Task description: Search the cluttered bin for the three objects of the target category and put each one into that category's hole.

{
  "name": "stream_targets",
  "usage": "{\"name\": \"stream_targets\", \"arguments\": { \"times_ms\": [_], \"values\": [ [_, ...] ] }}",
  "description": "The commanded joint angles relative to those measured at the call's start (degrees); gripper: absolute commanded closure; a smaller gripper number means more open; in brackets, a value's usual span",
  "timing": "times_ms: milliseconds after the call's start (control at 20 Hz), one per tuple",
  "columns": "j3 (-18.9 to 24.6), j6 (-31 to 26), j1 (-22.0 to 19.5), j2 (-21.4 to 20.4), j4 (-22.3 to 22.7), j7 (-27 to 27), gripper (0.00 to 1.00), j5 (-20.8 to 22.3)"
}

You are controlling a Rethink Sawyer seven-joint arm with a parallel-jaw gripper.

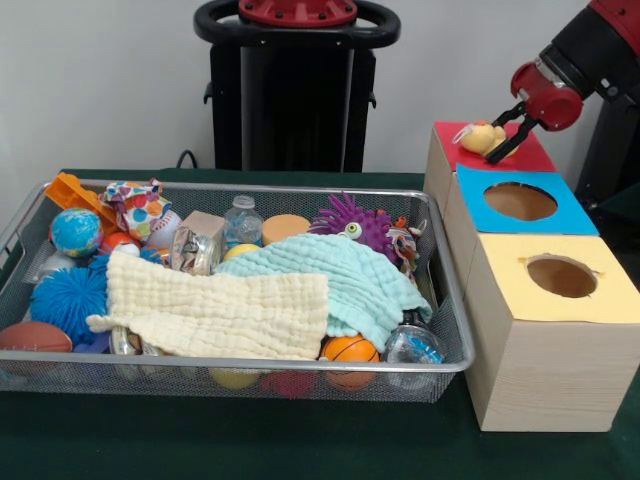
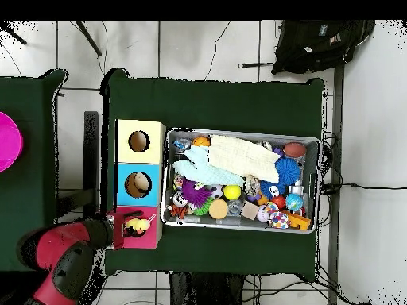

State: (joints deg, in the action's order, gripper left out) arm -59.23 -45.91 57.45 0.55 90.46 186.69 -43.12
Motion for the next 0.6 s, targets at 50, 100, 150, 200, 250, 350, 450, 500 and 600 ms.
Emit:
{"name": "stream_targets", "arguments": {
  "times_ms": [50,100,150,200,250,350,450,500,600],
  "values": [
    [14.56,8.19,-2.30,-0.43,-2.77,7.67,0.00,-3.71],
    [15.22,8.72,-2.39,-1.44,-1.86,6.55,0.00,-3.57],
    [15.87,9.25,-2.47,-2.45,-0.95,5.43,0.00,-3.43],
    [16.53,9.77,-2.56,-3.46,-0.03,4.30,0.00,-3.29],
    [16.65,9.26,-2.56,-4.19,0.37,3.74,0.00,-2.83],
    [17.43,8.43,-3.09,-7.45,2.35,1.07,0.00,-1.85],
    [18.28,7.96,-4.23,-10.63,4.13,-1.67,0.00,-0.80],
    [18.64,7.79,-4.69,-12.09,4.99,-2.86,0.00,-0.29],
    [19.59,8.04,-5.95,-15.11,6.72,-5.27,0.00,0.99]
  ]
}}
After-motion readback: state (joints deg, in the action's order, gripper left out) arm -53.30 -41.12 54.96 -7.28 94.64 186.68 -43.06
